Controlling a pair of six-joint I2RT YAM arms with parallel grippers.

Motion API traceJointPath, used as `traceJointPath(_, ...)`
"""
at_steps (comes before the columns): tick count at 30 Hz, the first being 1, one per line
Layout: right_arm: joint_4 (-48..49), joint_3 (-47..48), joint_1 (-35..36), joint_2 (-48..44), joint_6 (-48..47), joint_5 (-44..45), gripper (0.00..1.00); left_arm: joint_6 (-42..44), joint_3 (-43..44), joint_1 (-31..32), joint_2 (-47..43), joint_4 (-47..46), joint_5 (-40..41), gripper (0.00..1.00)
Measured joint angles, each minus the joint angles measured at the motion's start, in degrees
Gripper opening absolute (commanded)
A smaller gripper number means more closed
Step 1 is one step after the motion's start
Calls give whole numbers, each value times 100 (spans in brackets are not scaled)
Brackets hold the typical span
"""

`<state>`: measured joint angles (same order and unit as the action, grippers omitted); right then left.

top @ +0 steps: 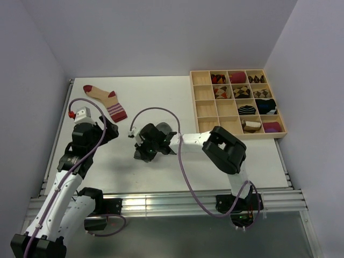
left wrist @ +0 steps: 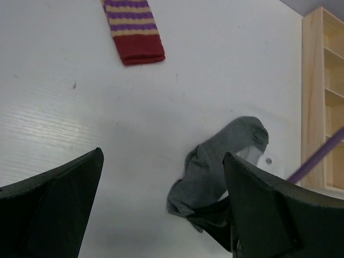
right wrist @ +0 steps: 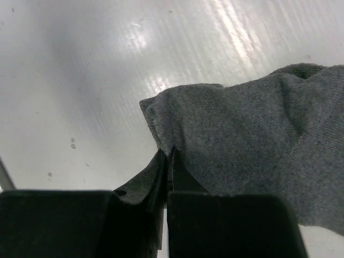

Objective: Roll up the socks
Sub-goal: Roll the sock at the center of the board.

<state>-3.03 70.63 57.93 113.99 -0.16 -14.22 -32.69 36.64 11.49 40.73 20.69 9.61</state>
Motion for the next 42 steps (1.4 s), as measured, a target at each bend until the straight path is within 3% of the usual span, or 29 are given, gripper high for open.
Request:
traceJointPath(10,232,63,-758,295,1458,-1311,0,-1287,-868,9,210,-367,-839,96)
traceJointPath(16,481,61,-1029,446,1871,-1836,0,-2140,-1392,133,601,-870,-1067,94)
traceJointPath(30,682,17,-1084,450,1939,-1945,0,-3554,-1482,940,2269,-1971,-857,83)
traceJointPath(42,940,-114,-1084,450,1943,-1941,0,-3963,-1316,1106,3134,-2448,-673,61)
